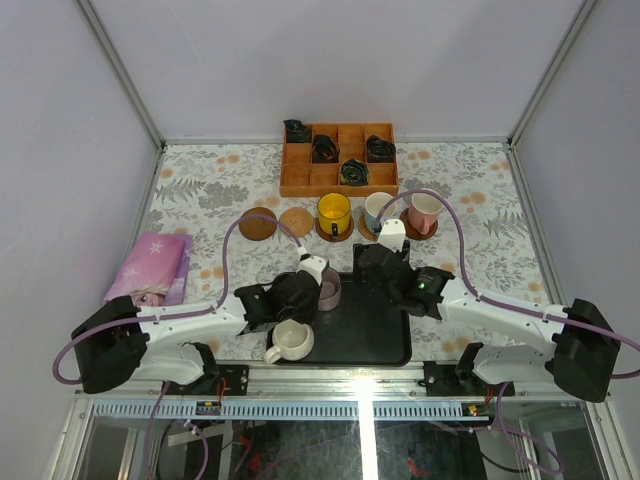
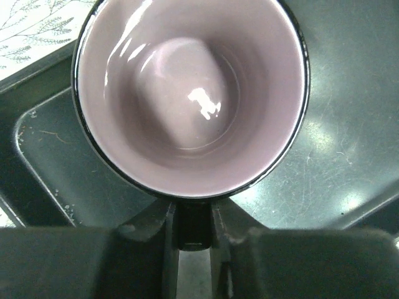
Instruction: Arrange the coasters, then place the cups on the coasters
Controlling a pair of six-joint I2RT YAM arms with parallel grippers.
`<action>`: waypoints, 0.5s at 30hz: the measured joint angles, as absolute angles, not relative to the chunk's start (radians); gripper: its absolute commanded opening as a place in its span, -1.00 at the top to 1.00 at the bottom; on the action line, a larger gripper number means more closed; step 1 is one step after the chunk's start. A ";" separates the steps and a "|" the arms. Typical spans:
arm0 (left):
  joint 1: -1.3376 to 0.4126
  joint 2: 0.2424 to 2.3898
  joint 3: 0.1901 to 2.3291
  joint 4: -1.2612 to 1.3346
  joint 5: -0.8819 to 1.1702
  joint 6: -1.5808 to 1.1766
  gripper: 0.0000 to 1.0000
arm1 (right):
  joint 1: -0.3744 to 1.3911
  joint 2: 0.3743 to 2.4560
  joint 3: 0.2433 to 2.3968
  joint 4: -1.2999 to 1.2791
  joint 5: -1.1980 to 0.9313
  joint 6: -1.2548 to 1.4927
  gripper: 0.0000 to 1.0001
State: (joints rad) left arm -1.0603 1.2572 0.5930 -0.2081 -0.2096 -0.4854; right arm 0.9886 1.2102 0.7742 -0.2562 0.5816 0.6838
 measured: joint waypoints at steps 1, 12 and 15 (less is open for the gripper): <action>-1.061 1.256 0.593 -0.208 -0.211 -0.480 1.00 | 0.989 1.211 0.774 -0.256 0.582 0.684 -0.62; -1.061 1.203 0.593 -0.249 -0.254 -0.465 1.00 | 0.989 1.215 0.774 -0.253 0.582 0.685 -0.61; -1.061 1.148 0.595 -0.271 -0.289 -0.456 1.00 | 0.989 1.215 0.774 -0.253 0.582 0.685 -0.61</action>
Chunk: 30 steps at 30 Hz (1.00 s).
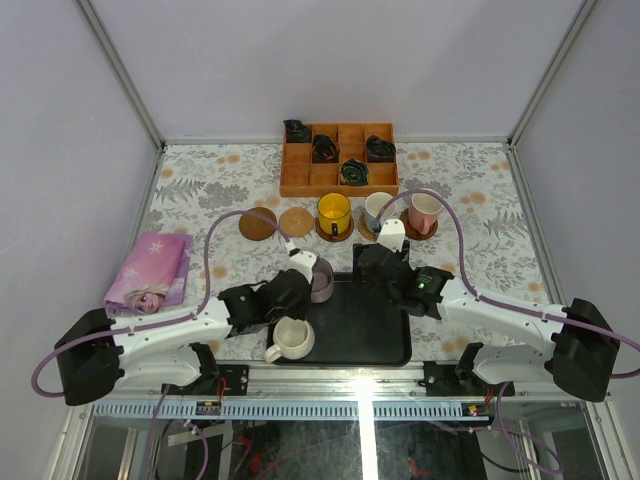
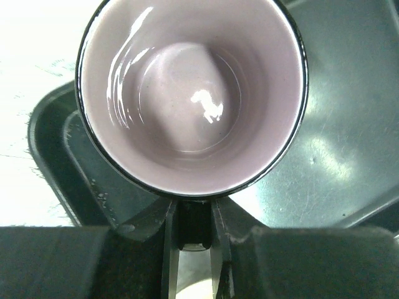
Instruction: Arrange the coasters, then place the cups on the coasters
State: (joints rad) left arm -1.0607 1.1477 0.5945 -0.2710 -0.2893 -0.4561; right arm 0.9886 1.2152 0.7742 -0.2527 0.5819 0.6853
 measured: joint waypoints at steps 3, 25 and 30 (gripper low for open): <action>-1.061 1.102 0.607 -0.290 -0.339 -0.448 1.00 | 0.989 1.215 0.774 -0.252 0.583 0.685 -0.62; -0.668 1.272 0.803 -0.278 -0.503 -0.419 1.00 | 0.989 1.166 0.775 -0.220 0.653 0.570 -0.59; -0.622 1.371 0.855 -0.223 -0.449 -0.402 1.00 | 0.989 1.151 0.775 -0.196 0.690 0.528 -0.56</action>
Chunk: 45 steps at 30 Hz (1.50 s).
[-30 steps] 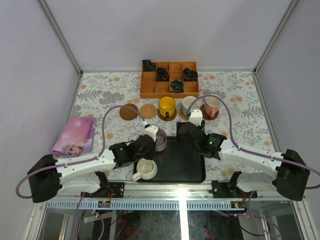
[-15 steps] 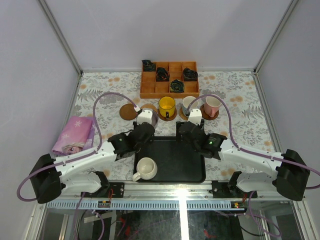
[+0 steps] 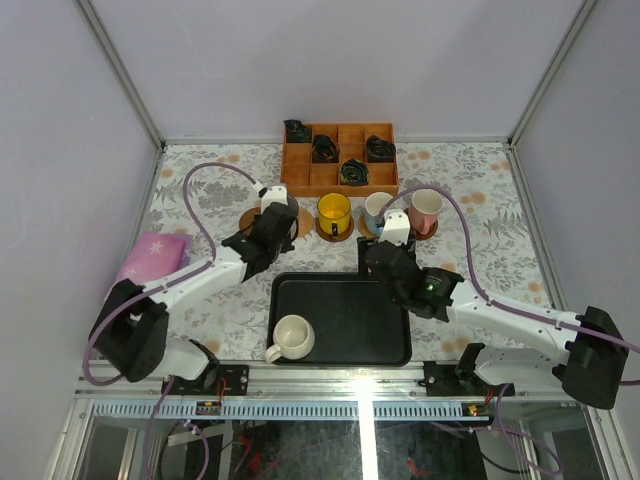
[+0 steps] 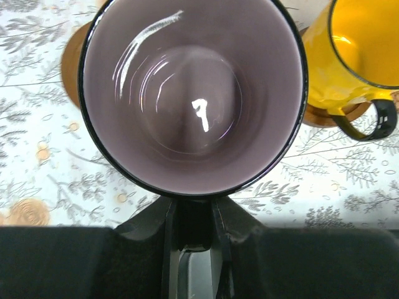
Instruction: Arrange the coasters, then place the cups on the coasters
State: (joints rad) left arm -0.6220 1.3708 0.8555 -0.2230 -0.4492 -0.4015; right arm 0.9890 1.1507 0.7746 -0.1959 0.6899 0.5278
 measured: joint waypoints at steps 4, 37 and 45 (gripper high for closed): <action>-0.591 1.452 0.897 -0.171 -0.391 -0.393 1.00 | 0.988 1.151 0.775 -0.184 0.701 0.503 -0.51; -0.496 1.729 1.003 -0.058 -0.233 -0.370 1.00 | 0.941 1.208 0.774 -0.121 0.674 0.481 -0.42; -0.495 1.735 1.003 -0.042 -0.229 -0.366 1.00 | 0.940 1.215 0.774 -0.120 0.660 0.482 -0.41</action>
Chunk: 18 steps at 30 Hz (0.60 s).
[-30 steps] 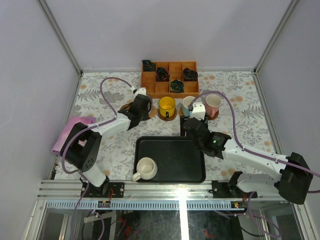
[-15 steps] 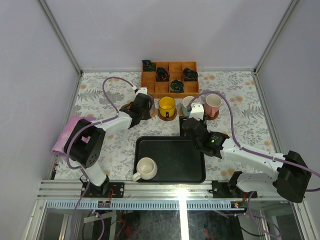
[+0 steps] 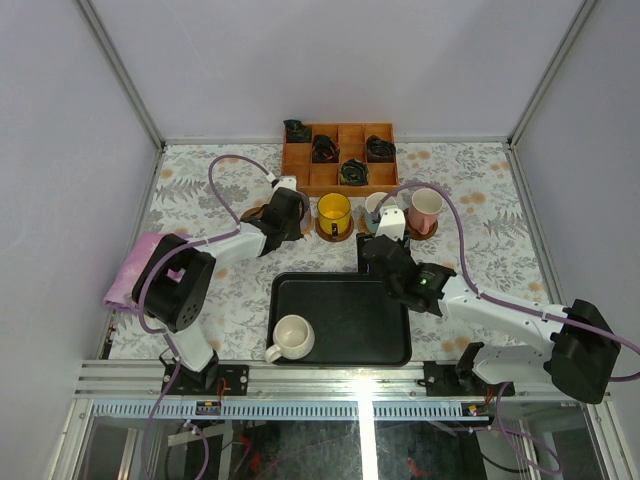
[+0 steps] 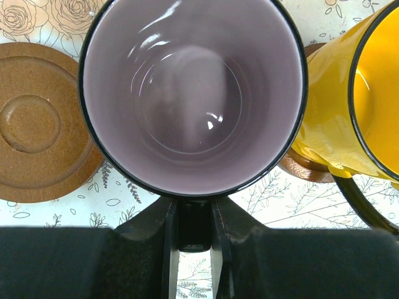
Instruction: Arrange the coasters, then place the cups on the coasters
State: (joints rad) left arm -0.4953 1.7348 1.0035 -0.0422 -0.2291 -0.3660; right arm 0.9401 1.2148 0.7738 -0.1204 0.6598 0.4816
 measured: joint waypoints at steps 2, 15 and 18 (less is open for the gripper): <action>-0.495 1.735 1.003 -0.041 -0.228 -0.365 1.00 | 0.940 1.215 0.773 -0.120 0.659 0.482 -0.41; -0.495 1.736 1.003 -0.041 -0.223 -0.365 1.00 | 0.940 1.215 0.773 -0.118 0.642 0.486 -0.41; -0.495 1.736 1.003 -0.041 -0.221 -0.366 1.00 | 0.940 1.215 0.773 -0.118 0.642 0.487 -0.41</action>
State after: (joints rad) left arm -0.4946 1.7363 1.0035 -0.0410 -0.2211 -0.3656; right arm 0.9401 1.2148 0.7727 -0.1184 0.6418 0.4866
